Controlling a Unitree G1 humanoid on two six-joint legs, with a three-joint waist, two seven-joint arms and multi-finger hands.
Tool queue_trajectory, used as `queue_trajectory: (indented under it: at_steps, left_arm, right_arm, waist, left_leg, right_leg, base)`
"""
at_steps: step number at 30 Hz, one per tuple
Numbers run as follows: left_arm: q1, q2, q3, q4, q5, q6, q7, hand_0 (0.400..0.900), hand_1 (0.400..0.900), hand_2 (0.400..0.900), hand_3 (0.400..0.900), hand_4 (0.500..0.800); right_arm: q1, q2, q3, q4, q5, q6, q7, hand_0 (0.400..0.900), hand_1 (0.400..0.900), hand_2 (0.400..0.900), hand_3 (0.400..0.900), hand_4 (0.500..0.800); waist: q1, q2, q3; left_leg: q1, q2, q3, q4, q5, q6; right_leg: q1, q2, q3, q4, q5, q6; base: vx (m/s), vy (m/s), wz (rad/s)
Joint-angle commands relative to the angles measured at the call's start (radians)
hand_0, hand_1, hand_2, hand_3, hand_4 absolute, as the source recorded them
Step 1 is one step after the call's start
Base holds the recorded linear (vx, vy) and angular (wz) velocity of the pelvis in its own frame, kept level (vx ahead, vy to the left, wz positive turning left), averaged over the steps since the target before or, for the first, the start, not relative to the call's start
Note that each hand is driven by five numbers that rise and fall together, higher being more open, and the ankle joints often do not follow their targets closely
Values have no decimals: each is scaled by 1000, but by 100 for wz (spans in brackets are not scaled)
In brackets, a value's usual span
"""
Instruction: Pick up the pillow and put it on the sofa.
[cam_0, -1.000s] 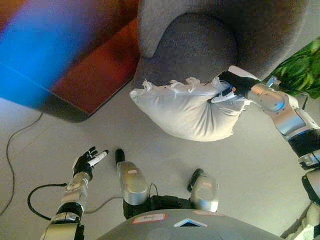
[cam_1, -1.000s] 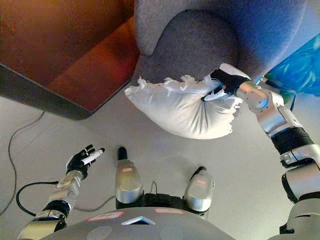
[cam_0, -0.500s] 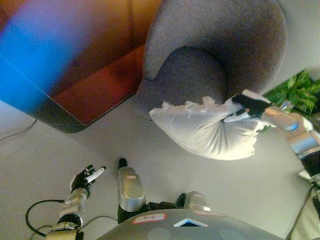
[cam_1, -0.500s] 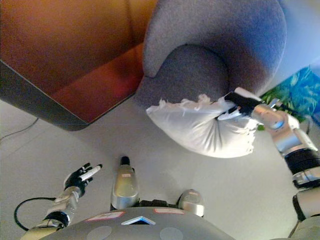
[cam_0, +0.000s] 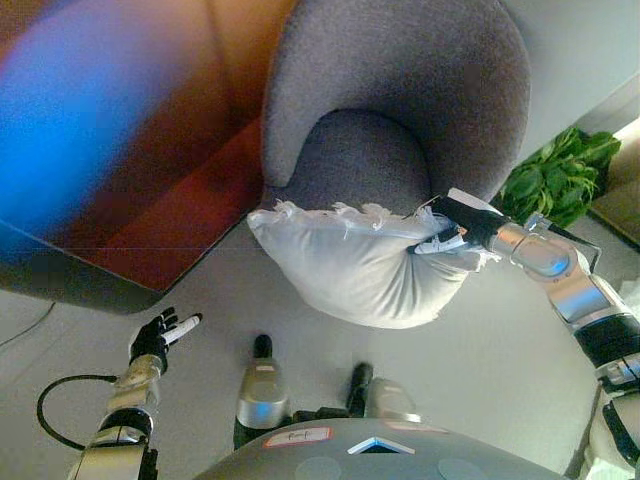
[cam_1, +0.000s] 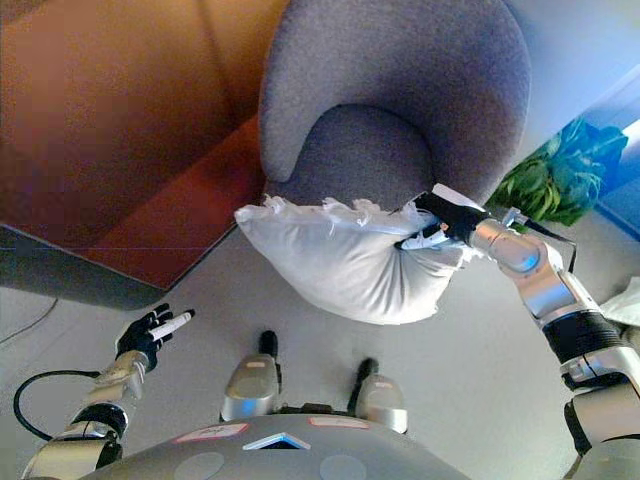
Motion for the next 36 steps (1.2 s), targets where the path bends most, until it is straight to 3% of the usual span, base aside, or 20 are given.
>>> queue_trajectory:
  at_steps: [1,5,12,21,30,35,36]
  left_arm:
    - [51,18,-21,-11,20,2,45,900,900,900,900,800]
    - [101,-2,5,62,32,-55,17,900,900,900,900,800]
    - [134,-11,-18,94,39,-84,-8,900,900,900,900,800]
    - [138,-13,-55,118,17,-100,-24,900,900,900,900,800]
    - [148,7,-81,123,23,-117,-42,900,900,900,900,800]
    - [163,8,-86,117,26,-132,-47,900,900,900,900,800]
    - [166,7,-83,115,30,-136,-49,900,900,900,900,800]
  right_arm:
    - [-209,-96,-179,47,127,-39,-57,400,400,400,400,500]
    - [-266,-151,-132,185,190,-67,4,400,400,400,400,500]
    - [-403,-196,-61,358,228,-49,48,400,400,400,400,500]
    - [-602,-200,22,602,227,45,120,400,400,400,400,500]
    - [-750,-197,72,782,192,173,104,400,400,400,400,500]
    - [-798,-209,87,828,160,197,26,400,400,400,400,500]
    - [-804,-209,82,831,155,245,14,900,900,900,900,800]
  waist:
    - [49,-29,-42]
    - [81,-37,-73]
    - [123,-30,-108]
    - [178,-19,-106]
    - [252,14,-59]
    - [272,34,-43]
    - [275,38,-40]
  left_leg:
    - [42,13,56,35,-37,15]
    - [81,13,38,-24,-12,-4]
    - [123,-3,0,-127,23,-27]
    - [121,-15,-49,-144,39,-37]
    - [32,-23,-121,-107,71,-56]
    - [4,-26,-149,-91,83,-63]
    - [-4,-27,-154,-87,84,-65]
  right_leg:
    - [-57,-14,29,266,18,25]
    - [34,21,-9,201,-41,6]
    - [107,56,-55,158,-80,-15]
    - [142,72,-106,150,-110,-40]
    - [147,82,-161,171,-140,-70]
    - [146,83,-174,177,-144,-77]
    - [146,83,-176,180,-146,-79]
  base:
    - [193,-230,27]
    - [235,-119,16]
    - [163,-54,21]
    - [92,-36,21]
    - [26,-43,23]
    - [11,-12,11]
    - [3,-2,4]
